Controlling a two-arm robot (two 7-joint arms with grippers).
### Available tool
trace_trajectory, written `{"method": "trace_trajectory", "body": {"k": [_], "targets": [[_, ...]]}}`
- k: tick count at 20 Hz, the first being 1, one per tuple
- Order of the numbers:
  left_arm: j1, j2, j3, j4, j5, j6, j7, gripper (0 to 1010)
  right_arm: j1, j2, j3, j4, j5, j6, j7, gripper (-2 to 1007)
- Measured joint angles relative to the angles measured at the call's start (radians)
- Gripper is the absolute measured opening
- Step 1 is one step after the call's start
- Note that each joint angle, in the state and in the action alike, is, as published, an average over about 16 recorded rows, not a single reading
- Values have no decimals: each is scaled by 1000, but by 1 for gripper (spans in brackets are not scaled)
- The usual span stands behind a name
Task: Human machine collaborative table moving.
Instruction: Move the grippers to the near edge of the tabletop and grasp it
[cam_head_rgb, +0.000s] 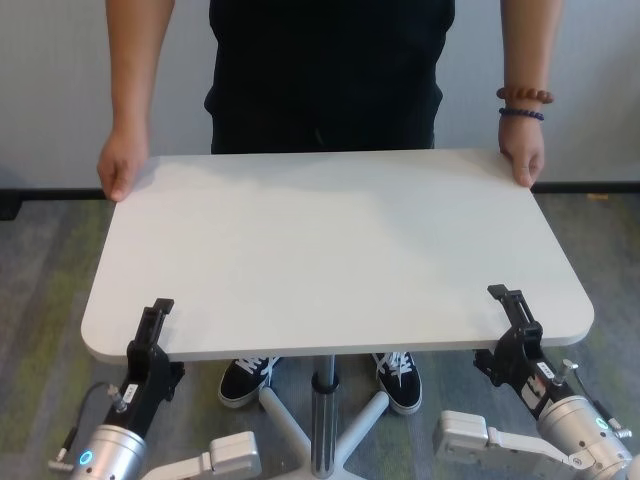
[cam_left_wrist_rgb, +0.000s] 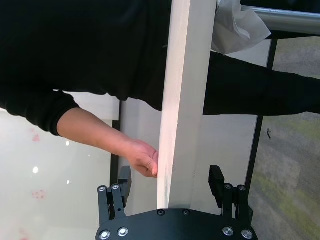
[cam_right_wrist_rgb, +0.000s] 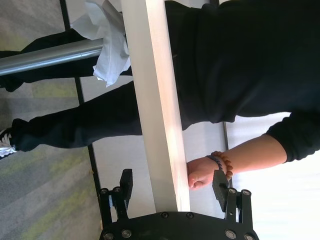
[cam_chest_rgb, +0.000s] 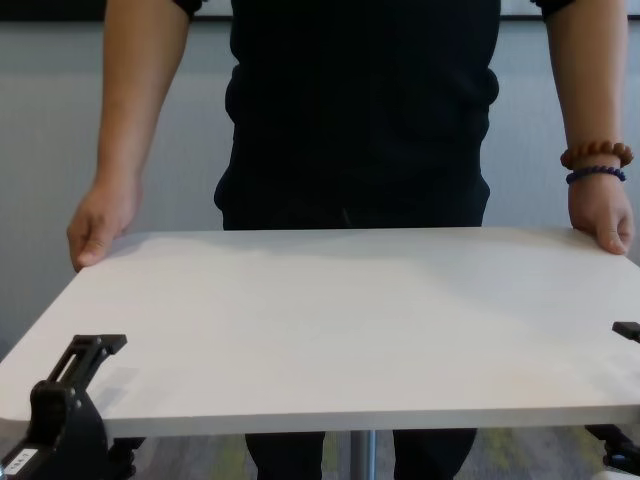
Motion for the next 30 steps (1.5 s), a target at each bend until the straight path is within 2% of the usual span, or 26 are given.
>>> {"method": "trace_trajectory", "body": {"k": [10, 17, 23, 30], "targets": [[0, 0, 0, 0, 0, 0, 0, 1003, 0, 0, 0, 0, 0, 0, 0, 998], [0, 0, 0, 0, 0, 0, 0, 978, 0, 0, 0, 0, 0, 0, 0, 945], [0, 0, 0, 0, 0, 0, 0, 896, 0, 0, 0, 0, 0, 0, 0, 829], [0, 0, 0, 0, 0, 0, 0, 711, 0, 0, 0, 0, 0, 0, 0, 621]]}}
